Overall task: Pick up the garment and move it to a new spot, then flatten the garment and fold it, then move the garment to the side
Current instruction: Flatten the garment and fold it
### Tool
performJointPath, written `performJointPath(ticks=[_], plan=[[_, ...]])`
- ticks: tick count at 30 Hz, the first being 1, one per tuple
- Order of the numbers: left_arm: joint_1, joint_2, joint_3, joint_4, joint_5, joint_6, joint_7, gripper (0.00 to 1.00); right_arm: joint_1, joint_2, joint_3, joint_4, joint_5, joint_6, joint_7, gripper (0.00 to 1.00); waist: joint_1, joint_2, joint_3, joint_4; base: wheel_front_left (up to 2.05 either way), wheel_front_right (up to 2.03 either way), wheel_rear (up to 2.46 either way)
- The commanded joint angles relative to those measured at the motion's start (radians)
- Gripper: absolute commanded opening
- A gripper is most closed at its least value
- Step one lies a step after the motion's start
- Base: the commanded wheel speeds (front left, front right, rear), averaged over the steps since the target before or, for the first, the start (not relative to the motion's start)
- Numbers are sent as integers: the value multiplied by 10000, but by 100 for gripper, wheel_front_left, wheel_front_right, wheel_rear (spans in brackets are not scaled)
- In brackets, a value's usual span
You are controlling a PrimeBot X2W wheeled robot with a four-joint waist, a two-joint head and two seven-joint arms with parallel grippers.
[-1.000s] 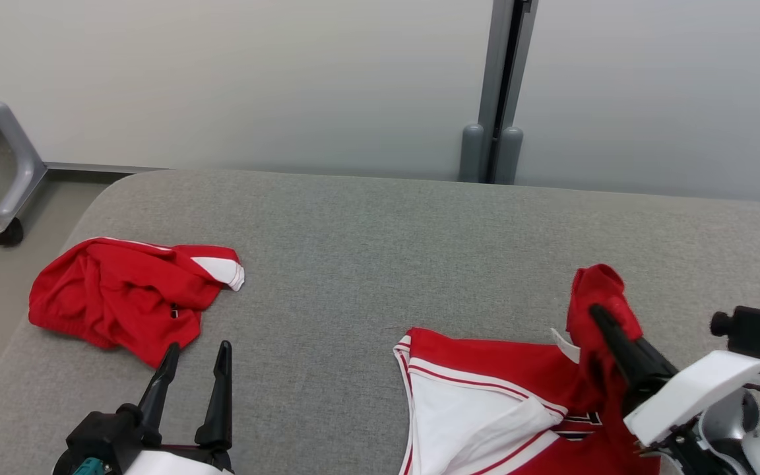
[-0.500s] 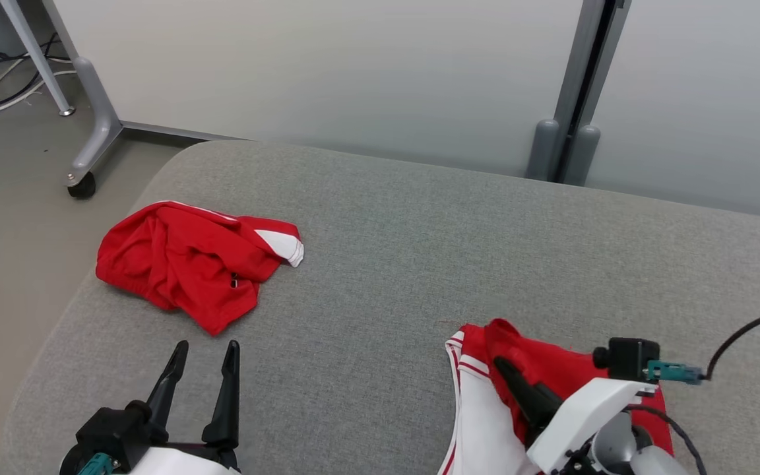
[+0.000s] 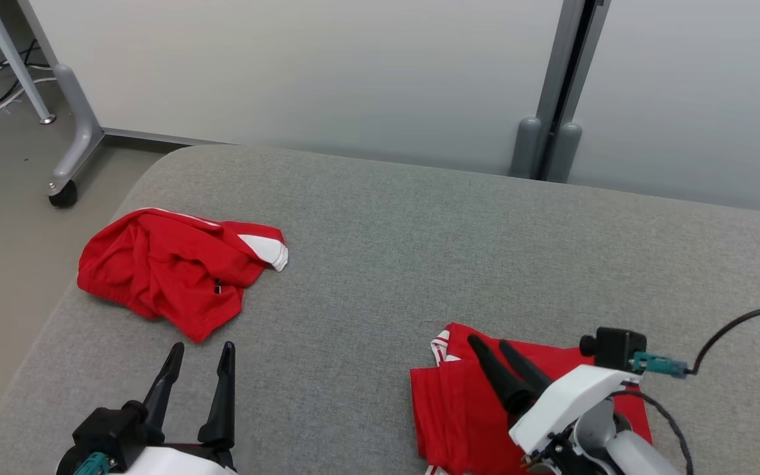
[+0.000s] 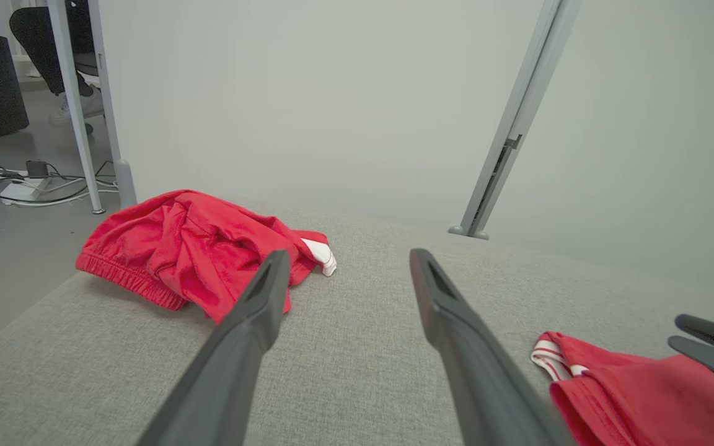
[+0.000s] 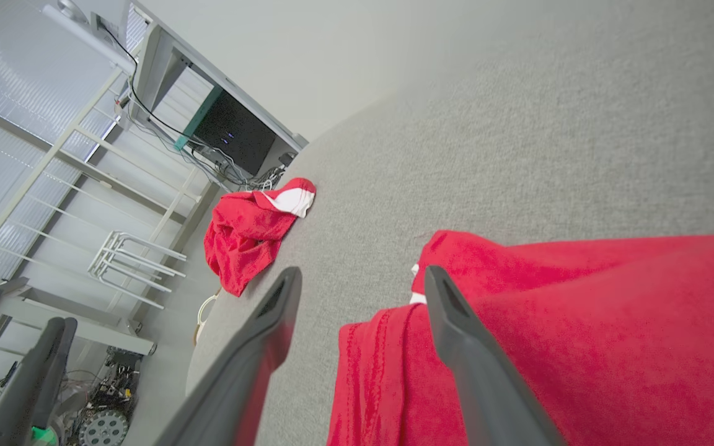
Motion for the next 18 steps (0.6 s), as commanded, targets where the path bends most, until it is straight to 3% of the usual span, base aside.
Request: performJointPath(ticks=[1, 8, 13, 18], plan=[[-140, 37, 61, 8, -51, -37, -54, 100, -129, -114, -38, -101, 75, 24, -115, 100, 0, 0, -18, -89, 0, 0, 0], [16, 58, 160, -23, -20, -2, -57, 100, -239, -1424, -682, -1327, 177, 24, -1280, 100, 0, 0, -242, -538, 0, 0, 0], [170, 26, 344, -246, 104, 57, -78, 100, -207, -2525, -1441, -1787, -724, 24, -2001, 100, 0, 0, -368, -841, 0, 0, 0], [246, 23, 749, -558, 377, 162, -80, 100, 22, -2963, -2403, -2045, -2120, 22, -2478, 100, 0, 0, -447, -1107, 0, 0, 0]])
